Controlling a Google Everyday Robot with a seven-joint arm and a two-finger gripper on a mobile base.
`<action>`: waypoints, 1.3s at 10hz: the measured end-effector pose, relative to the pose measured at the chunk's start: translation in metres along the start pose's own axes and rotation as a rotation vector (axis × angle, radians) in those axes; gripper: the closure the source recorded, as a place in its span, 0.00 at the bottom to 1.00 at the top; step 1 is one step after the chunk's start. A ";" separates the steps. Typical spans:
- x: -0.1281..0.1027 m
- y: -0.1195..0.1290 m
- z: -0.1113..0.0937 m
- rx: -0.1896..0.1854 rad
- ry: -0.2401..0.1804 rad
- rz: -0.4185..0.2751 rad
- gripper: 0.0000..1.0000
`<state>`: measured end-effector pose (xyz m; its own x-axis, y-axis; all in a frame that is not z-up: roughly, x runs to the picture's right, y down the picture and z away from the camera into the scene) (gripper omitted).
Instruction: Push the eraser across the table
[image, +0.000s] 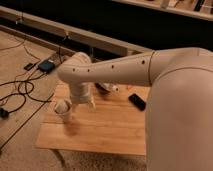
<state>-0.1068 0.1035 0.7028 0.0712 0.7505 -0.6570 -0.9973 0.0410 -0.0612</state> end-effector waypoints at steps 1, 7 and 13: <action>0.000 0.000 0.000 0.000 0.000 0.000 0.35; -0.014 -0.002 0.003 -0.018 0.014 -0.005 0.35; -0.079 -0.050 0.010 0.013 -0.014 0.162 0.35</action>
<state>-0.0625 0.0485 0.7652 -0.0911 0.7574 -0.6465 -0.9958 -0.0731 0.0547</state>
